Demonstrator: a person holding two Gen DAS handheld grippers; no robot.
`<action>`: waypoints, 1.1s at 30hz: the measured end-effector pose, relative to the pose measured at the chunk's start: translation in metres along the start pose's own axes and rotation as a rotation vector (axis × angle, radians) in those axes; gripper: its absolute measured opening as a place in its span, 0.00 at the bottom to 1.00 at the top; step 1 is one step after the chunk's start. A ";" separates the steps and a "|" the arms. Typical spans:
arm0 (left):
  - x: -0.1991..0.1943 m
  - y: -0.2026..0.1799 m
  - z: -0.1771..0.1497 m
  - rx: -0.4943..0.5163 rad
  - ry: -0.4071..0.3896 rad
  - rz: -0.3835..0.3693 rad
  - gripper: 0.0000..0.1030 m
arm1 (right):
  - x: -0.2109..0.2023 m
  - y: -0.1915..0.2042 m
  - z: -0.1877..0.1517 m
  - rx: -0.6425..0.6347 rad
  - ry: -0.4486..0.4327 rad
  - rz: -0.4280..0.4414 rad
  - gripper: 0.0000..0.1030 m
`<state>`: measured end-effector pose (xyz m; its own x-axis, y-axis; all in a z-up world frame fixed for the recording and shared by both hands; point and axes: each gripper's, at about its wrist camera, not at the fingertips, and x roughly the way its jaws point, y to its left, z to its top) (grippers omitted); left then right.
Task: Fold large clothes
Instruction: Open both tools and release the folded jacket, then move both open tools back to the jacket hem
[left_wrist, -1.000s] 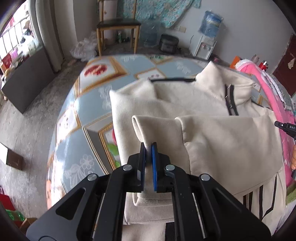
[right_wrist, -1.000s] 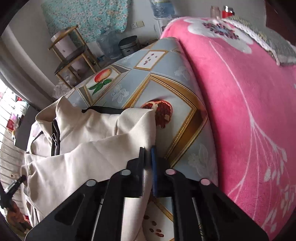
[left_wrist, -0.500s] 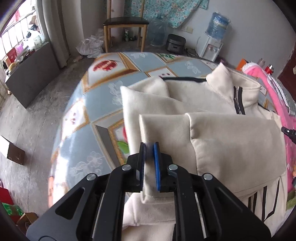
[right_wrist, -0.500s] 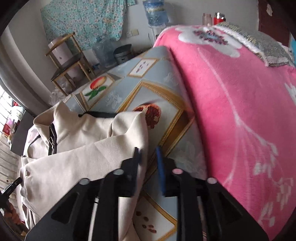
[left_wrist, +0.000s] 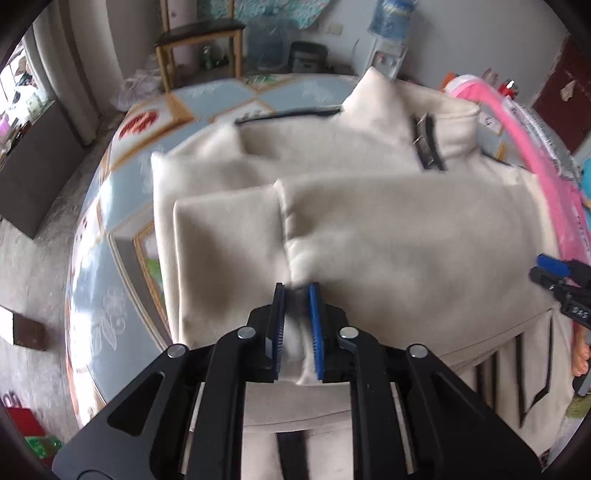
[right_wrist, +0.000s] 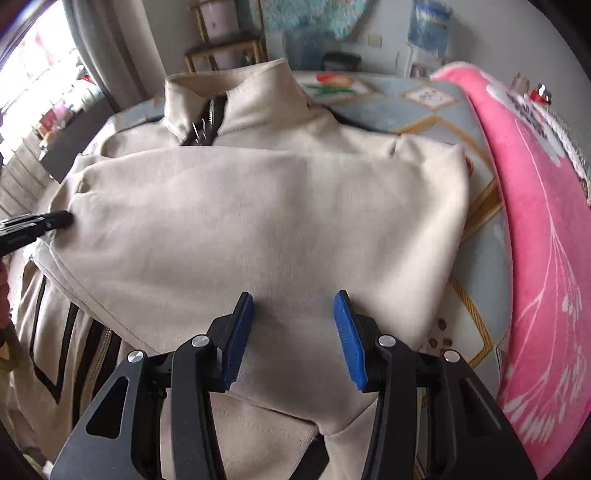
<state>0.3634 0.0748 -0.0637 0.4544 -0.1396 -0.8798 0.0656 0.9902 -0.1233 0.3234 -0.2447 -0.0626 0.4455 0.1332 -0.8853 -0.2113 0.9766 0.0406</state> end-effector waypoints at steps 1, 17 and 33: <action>-0.001 0.004 -0.002 -0.012 0.002 -0.015 0.15 | -0.002 -0.003 0.000 0.013 0.008 0.006 0.44; -0.099 0.021 -0.085 -0.013 -0.021 0.050 0.36 | -0.108 0.041 -0.103 0.110 -0.027 0.069 0.68; -0.128 0.025 -0.232 -0.001 -0.010 0.196 0.42 | -0.112 0.103 -0.210 -0.003 0.016 -0.088 0.68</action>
<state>0.1008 0.1183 -0.0602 0.4672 0.0557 -0.8824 -0.0258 0.9984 0.0494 0.0694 -0.1940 -0.0563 0.4487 0.0438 -0.8926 -0.1740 0.9840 -0.0391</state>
